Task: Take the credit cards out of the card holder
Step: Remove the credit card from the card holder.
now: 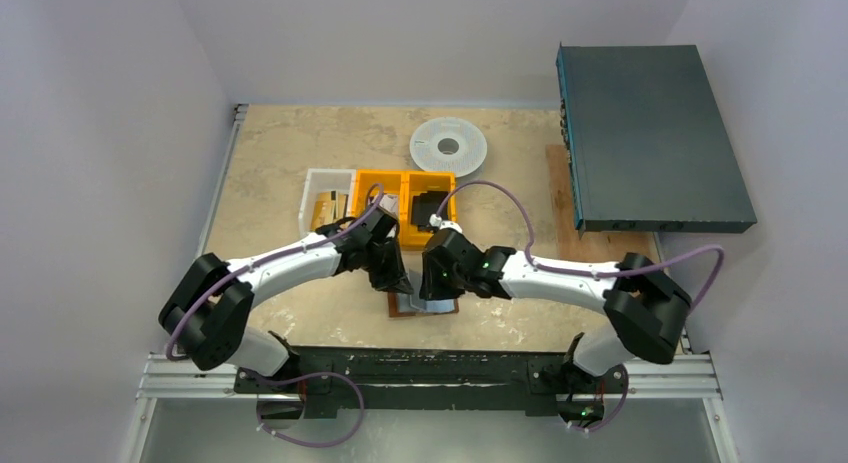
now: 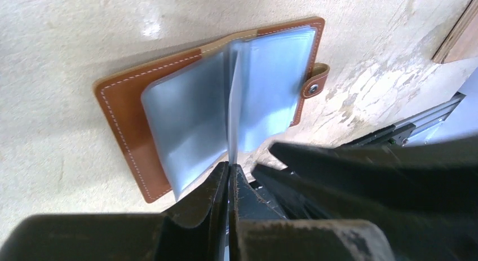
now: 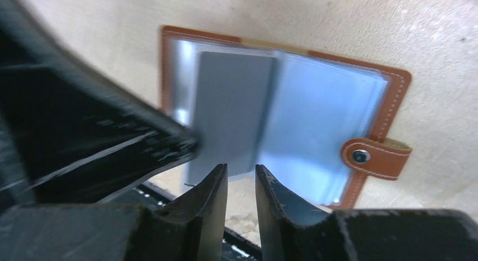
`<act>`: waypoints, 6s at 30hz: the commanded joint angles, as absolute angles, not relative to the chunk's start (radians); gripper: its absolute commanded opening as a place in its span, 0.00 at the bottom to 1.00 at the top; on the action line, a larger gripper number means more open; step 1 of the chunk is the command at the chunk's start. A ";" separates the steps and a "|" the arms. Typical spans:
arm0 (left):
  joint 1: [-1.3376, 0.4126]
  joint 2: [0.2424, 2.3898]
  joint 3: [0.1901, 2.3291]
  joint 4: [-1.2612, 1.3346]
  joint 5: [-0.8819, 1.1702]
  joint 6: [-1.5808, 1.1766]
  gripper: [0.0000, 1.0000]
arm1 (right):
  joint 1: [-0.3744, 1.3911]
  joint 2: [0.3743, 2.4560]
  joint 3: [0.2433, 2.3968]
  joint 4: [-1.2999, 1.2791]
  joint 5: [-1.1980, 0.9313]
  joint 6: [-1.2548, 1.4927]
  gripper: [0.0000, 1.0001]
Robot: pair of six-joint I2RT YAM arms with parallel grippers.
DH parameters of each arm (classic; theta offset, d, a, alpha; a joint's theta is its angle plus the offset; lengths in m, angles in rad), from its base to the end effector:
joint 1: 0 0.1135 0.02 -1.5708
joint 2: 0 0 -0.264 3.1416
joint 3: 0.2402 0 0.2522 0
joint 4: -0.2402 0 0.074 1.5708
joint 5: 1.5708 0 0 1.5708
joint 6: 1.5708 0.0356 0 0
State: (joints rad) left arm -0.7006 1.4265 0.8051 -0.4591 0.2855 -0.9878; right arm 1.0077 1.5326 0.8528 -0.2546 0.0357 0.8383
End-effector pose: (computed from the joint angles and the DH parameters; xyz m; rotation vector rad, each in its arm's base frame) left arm 0.1977 -0.1798 0.1855 -0.3132 2.8979 -0.8228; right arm 0.1630 0.2558 0.1819 -0.2087 2.6432 0.6678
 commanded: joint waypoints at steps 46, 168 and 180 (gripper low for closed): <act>-0.893 1.846 1.305 -0.541 0.292 -0.976 0.25 | 0.943 1.078 0.765 -0.566 0.310 0.908 0.35; -0.726 1.349 0.862 -0.516 0.195 -0.844 0.00 | 0.849 1.369 0.706 -0.324 0.128 0.829 0.07; -0.648 1.381 1.152 -0.645 0.130 -0.757 0.00 | 0.850 1.177 0.863 -0.420 0.154 0.796 0.49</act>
State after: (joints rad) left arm -0.7021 1.3293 1.0191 -0.6220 0.1654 -0.8219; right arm 0.8551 1.2381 0.8051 -0.3813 0.1146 0.8169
